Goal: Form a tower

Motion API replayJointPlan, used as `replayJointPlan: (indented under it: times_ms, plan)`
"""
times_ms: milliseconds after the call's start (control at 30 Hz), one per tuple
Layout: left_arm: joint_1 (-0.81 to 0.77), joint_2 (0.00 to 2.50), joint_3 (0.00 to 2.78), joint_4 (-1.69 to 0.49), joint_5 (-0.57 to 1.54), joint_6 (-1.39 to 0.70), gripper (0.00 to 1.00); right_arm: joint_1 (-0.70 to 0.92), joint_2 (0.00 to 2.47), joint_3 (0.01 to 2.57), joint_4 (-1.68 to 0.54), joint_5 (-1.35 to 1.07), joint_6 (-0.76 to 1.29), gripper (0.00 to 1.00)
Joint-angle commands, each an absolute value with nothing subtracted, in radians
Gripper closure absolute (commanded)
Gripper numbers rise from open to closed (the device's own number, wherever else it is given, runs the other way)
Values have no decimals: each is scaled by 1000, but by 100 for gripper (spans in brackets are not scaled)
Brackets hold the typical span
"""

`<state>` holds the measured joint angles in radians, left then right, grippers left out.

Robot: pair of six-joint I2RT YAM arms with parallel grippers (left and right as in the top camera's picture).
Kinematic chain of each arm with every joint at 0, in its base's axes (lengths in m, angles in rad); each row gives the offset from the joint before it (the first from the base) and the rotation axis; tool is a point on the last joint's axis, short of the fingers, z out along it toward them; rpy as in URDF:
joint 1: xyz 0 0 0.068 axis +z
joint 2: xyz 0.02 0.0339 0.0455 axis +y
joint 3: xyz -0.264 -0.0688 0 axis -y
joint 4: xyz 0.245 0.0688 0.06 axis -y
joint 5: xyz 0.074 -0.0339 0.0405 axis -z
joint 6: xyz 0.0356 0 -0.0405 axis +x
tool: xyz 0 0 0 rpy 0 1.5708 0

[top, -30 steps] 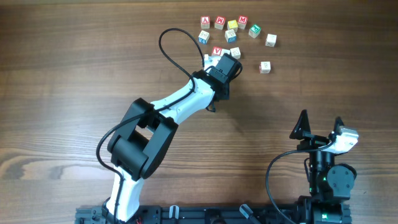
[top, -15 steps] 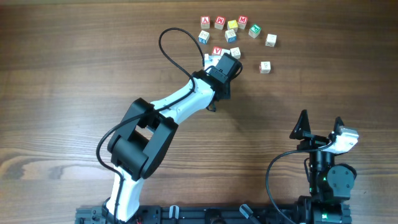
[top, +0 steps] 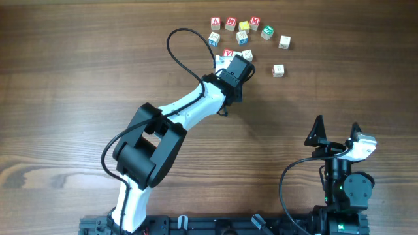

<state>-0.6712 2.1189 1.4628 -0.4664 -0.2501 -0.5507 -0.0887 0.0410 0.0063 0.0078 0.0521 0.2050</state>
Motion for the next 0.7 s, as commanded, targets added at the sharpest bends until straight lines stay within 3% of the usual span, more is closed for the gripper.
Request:
replayJointPlan:
  times_ms: [0, 200, 467, 567, 667]
  plan:
    - [-665, 2127, 1472, -464, -267, -546, 57, -93, 37, 6, 11, 43, 212, 0]
    - [-665, 2127, 1472, -464, -267, -546, 58, -93, 37, 6, 11, 43, 212, 0]
    - [-665, 2127, 1472, -464, -267, -546, 32, -93, 37, 6, 11, 43, 212, 0]
    - [-665, 2127, 1472, -464, -267, -546, 32, -93, 37, 6, 11, 43, 212, 0]
    - [-665, 2127, 1472, -462, -267, -546, 42, -93, 37, 6, 11, 43, 212, 0]
